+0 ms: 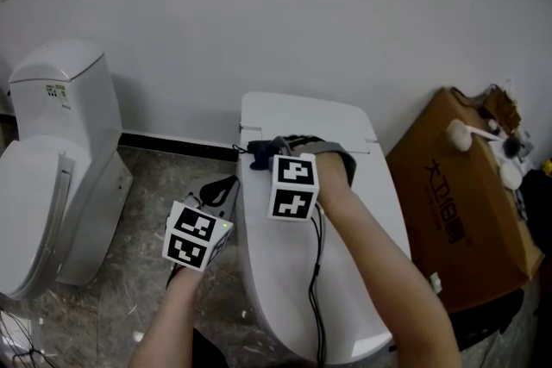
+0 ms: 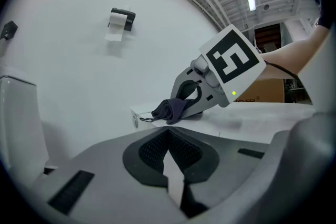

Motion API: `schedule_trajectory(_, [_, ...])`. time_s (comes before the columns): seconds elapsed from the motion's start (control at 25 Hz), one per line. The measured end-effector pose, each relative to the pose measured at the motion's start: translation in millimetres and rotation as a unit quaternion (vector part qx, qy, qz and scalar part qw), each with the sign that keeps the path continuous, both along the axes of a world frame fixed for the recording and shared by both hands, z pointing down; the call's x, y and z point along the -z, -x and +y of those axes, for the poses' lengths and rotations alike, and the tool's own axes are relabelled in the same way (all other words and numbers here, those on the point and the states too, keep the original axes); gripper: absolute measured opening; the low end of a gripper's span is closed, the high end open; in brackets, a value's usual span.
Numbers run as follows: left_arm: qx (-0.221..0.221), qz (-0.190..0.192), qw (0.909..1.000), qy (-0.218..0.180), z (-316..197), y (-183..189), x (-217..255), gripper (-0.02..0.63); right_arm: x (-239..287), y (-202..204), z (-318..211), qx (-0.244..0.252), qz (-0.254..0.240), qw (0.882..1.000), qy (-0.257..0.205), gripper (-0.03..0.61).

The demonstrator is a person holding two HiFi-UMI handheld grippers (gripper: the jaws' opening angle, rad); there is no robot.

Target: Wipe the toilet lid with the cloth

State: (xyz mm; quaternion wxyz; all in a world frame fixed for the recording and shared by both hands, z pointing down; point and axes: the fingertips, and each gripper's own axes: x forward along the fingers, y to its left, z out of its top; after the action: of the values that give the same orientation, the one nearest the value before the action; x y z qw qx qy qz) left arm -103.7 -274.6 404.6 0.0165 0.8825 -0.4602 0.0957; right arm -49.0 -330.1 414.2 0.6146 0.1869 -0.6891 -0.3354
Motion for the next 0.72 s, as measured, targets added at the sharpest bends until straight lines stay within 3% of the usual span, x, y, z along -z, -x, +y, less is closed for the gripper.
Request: schedule_trajectory(0.72, [0.007, 0.004, 0.9999, -0.008, -3.9, -8.0, 3.2, 0.015, -0.1, -4.7, 66.2, 0.021, -0.01, 1.0, 0.001, 0.063])
